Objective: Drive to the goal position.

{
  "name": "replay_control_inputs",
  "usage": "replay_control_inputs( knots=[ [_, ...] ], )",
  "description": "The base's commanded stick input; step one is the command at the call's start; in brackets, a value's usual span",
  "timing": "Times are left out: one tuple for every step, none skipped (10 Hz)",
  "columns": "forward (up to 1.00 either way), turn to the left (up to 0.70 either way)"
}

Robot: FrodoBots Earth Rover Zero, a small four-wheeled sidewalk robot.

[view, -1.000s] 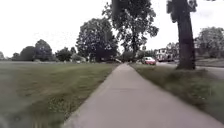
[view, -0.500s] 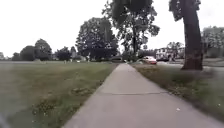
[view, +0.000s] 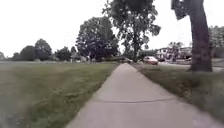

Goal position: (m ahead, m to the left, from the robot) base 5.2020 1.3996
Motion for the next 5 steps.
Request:
replay_control_inputs(
  knots=[
    [0.7,0.0],
    [0.7,0.0],
    [0.7,0.0],
    [0.7,0.0],
    [0.7,0.0]
  ],
)
